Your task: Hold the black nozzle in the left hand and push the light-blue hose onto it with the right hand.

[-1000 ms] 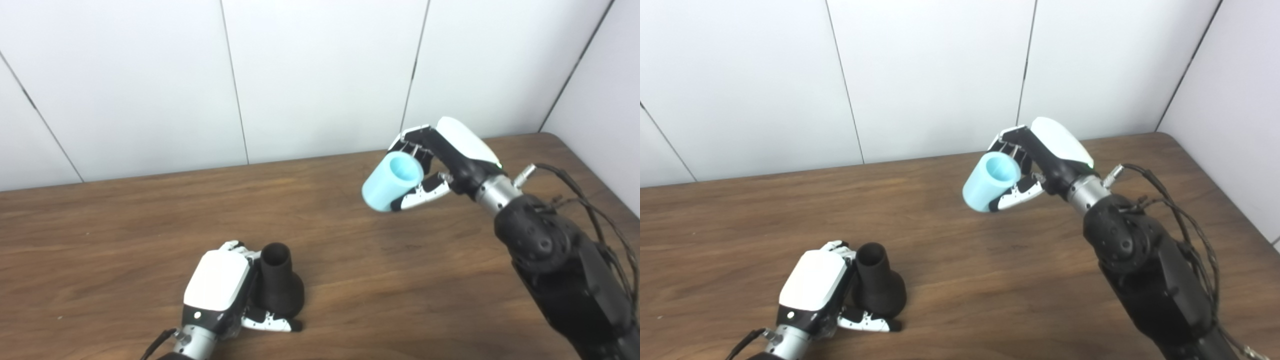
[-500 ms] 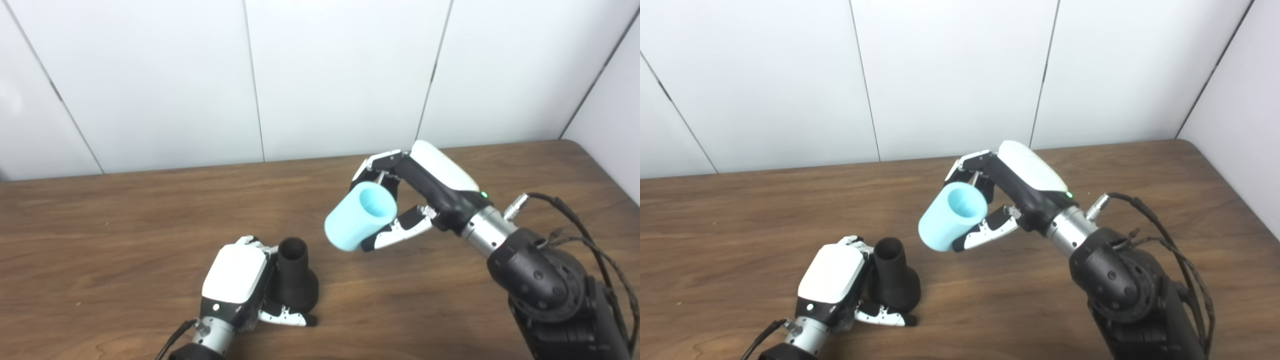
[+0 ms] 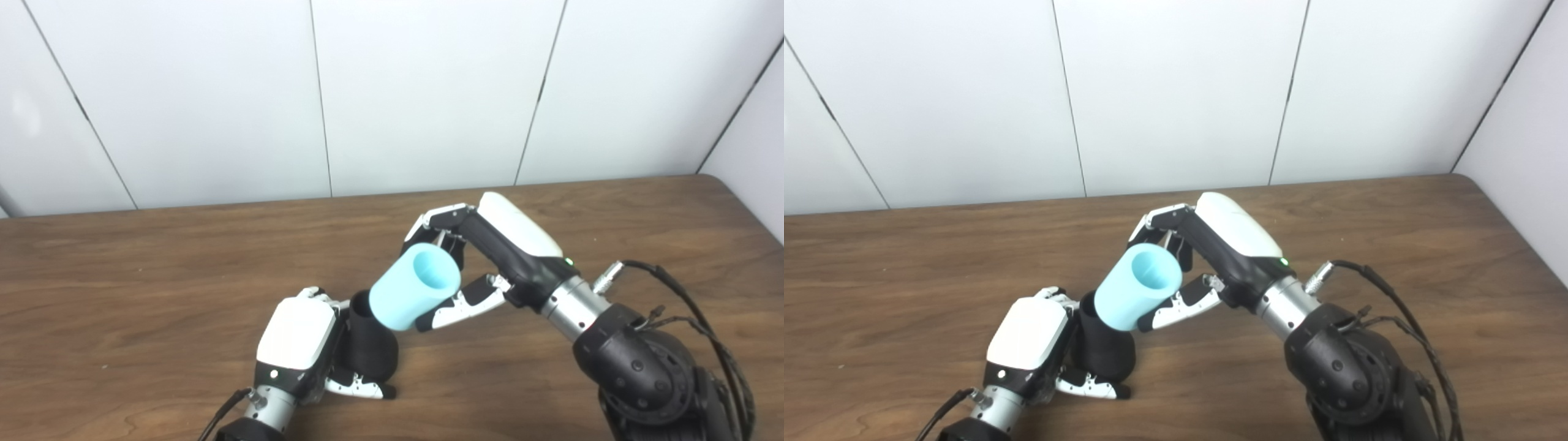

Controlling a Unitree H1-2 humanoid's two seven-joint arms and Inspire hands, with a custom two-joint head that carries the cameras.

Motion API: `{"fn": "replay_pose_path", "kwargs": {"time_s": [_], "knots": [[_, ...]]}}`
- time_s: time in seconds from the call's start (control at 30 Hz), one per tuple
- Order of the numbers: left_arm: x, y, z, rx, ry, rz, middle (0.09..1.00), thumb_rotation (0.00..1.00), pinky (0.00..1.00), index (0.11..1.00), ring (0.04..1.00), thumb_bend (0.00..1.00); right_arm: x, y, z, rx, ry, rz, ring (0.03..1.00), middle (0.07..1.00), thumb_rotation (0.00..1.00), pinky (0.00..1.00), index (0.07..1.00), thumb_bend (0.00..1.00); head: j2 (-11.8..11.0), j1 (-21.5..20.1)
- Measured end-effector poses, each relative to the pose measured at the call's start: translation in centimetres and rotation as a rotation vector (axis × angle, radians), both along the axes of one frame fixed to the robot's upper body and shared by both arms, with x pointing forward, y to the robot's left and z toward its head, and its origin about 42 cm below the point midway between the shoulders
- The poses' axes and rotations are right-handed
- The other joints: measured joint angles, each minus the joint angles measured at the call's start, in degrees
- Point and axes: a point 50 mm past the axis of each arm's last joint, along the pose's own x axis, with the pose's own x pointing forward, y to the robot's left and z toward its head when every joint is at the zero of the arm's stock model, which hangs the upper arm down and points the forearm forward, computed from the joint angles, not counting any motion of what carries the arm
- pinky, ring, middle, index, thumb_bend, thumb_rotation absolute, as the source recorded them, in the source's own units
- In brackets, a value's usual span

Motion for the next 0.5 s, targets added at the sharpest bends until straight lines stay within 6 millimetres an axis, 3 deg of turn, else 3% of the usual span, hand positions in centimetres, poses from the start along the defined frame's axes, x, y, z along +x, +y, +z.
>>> {"fn": "replay_pose_path", "kwargs": {"time_s": [0.37, 0.5], "knots": [[-0.1, -0.7, 0.0, -0.006, 0.004, 0.014, 0.523, 0.0, 0.81, 0.469, 0.641, 0.52, 0.5, -0.1, -0.4, 0.008, 0.022, -0.008, 0.415, 0.527, 0.0, 0.29, 0.478, 0.49, 0.0, 1.5], [-0.1, -0.8, 0.0, -0.006, 0.004, 0.013, 0.527, 0.0, 0.81, 0.465, 0.644, 0.52, 1.0, -0.5, -1.0, 0.012, 0.042, -0.026, 0.381, 0.544, 0.0, 0.28, 0.491, 0.49, 0.1, 1.8]]}}
